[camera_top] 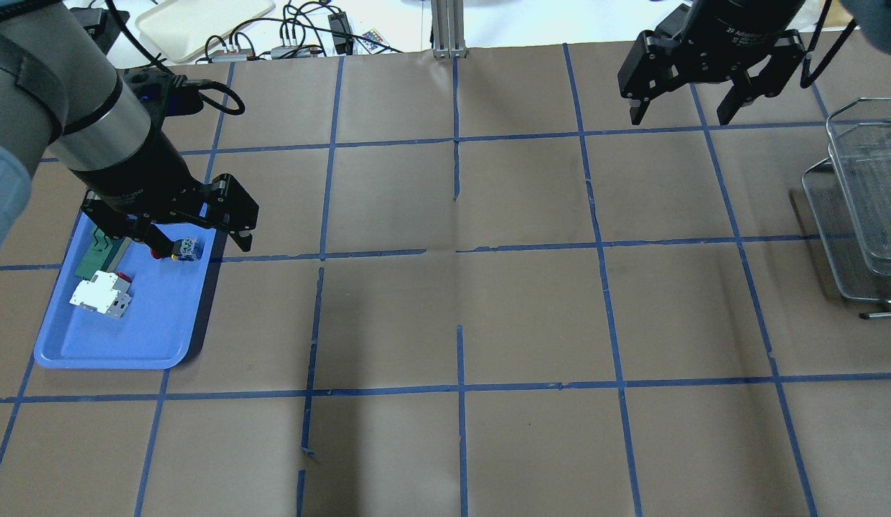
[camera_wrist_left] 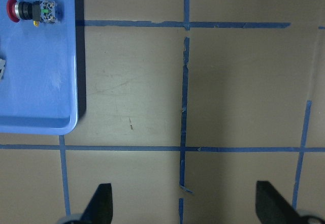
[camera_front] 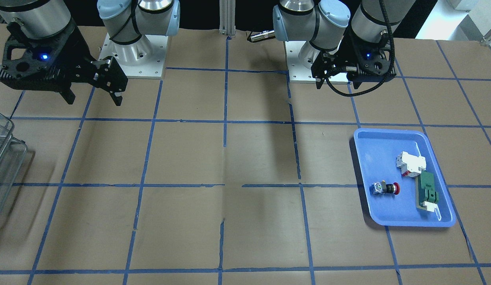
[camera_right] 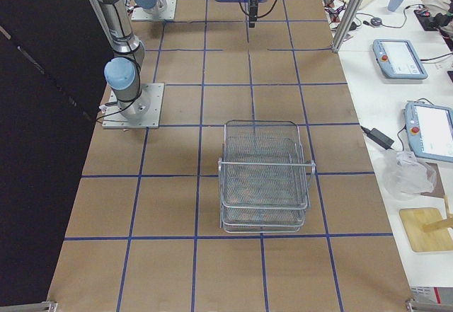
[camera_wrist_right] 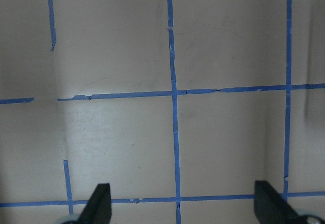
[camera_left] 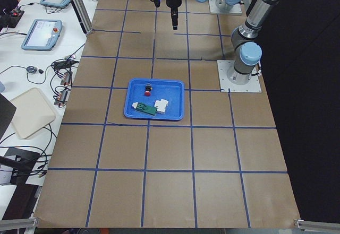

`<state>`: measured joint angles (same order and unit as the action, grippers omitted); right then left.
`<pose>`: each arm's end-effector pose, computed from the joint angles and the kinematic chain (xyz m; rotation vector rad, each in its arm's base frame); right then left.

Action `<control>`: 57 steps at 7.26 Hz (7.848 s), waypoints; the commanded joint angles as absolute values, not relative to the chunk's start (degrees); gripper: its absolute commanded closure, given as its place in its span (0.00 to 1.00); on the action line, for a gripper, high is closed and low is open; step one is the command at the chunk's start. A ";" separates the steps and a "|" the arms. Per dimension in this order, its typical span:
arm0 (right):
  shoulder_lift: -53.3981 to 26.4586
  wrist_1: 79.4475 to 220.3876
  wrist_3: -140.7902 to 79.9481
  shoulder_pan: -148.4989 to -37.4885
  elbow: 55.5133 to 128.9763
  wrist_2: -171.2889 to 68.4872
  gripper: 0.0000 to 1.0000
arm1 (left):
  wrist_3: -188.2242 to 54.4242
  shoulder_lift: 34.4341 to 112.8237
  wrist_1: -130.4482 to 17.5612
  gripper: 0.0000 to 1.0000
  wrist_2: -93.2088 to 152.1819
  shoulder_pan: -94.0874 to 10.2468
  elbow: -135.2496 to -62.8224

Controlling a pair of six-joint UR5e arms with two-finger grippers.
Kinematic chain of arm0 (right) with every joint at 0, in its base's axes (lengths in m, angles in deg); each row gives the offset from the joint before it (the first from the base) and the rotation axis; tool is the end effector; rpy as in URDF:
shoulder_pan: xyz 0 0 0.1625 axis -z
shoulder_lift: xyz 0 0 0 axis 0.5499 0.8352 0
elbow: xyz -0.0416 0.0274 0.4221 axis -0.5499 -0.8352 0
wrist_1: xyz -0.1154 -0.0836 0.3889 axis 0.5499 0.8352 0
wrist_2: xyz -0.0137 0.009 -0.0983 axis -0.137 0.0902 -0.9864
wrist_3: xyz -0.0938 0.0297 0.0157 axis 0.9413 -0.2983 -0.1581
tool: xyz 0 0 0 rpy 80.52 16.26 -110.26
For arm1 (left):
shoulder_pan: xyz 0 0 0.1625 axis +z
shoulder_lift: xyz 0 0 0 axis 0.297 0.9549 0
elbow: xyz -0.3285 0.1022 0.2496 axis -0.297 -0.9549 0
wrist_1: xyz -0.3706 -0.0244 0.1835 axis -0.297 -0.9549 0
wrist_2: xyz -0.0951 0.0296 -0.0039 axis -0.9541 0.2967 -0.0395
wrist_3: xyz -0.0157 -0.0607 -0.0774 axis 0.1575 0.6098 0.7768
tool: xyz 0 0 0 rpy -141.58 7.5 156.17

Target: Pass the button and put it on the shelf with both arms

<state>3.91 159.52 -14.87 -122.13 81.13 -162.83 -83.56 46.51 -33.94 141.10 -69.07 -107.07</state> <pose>0.1250 -0.5168 0.5274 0.0587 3.1129 -0.0473 -0.1058 -0.4342 0.4654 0.0470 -3.1348 -0.1438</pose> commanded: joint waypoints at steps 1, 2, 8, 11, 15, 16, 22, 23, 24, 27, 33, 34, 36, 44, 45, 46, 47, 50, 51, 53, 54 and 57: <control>3.91 159.57 -14.54 -122.04 81.34 -163.36 0.00 | -83.56 46.48 -34.03 0.00 141.11 -68.95 -106.86; 3.91 159.57 -14.36 -122.04 81.34 -163.37 0.00 | -83.56 46.48 -34.03 0.00 141.11 -68.95 -106.68; 3.91 159.57 -14.45 -122.04 81.25 -163.19 0.00 | -83.56 47.09 -32.89 0.00 140.84 -67.81 -107.03; 3.91 159.57 -14.53 -122.13 81.25 -163.46 0.00 | -83.74 48.41 -30.60 0.00 140.32 -58.68 -107.65; 3.91 159.57 -14.80 -122.13 81.34 -163.46 0.00 | -84.00 48.41 -30.25 0.00 140.84 -58.31 -107.65; 3.91 159.65 -14.80 -122.13 81.34 -163.46 0.00 | -83.92 48.50 -27.21 0.00 140.84 -57.96 -107.65; 3.91 159.74 -14.62 -122.13 81.34 -163.54 0.00 | -60.43 58.49 -15.17 0.00 135.48 -41.70 -107.65; 3.91 159.74 -14.62 -122.13 81.34 -163.54 0.00 | -53.05 61.39 -14.96 0.00 134.35 -40.57 -106.34; 3.91 159.74 -14.45 -122.13 81.34 -163.46 0.00 | -51.67 63.51 -14.96 0.00 126.34 -37.34 -106.24; 3.91 159.74 -14.62 -122.13 81.34 -163.54 0.00 | -49.38 70.97 -15.05 0.00 116.76 -31.16 -106.15; 3.91 159.74 -14.62 -122.22 81.43 -163.54 0.00 | -34.61 83.38 -18.88 0.03 113.86 -31.15 -100.18; 3.91 159.66 -14.62 -122.22 81.43 -163.54 0.00 | -34.61 84.17 -19.96 0.05 113.86 -31.15 -100.09; 3.91 159.66 -14.62 -122.22 81.43 -163.54 0.00 | -34.78 86.19 -19.44 0.00 113.34 -31.24 -100.18; 3.91 159.74 -14.62 -122.22 81.43 -163.54 0.00 | -35.84 87.78 -19.27 0.01 113.25 -31.33 -103.08; 3.82 159.74 -14.62 -122.22 81.43 -163.54 0.00 | -35.84 87.96 -19.35 0.28 113.16 -31.33 -103.08; 3.82 159.74 -14.62 -122.22 81.43 -163.54 0.00 | -35.84 87.96 -19.53 0.58 113.16 -31.33 -103.16; 3.82 159.74 -14.62 -122.22 81.43 -163.54 0.00 | -35.75 87.96 -20.14 0.79 113.25 -31.33 -103.16; 3.82 159.74 -14.62 -122.22 81.43 -163.54 0.00 | -35.66 87.70 -21.63 1.00 113.25 -31.33 -103.08; 3.91 159.74 -14.62 -122.22 81.43 -163.54 0.00 | -35.58 86.48 -22.86 1.00 112.64 -32.11 -102.64; 3.91 160.00 -14.80 -122.13 81.34 -163.54 0.00 | -35.23 82.80 -26.55 1.00 109.65 -36.83 -100.89; 3.91 162.27 -14.45 -121.96 81.34 -163.72 0.00 | -34.70 80.16 -30.48 1.00 108.25 -39.91 -99.84; 4.00 163.69 -2.77 -120.64 80.64 -162.76 0.00 | -34.70 73.22 -39.21 1.00 101.91 -49.83 -100.70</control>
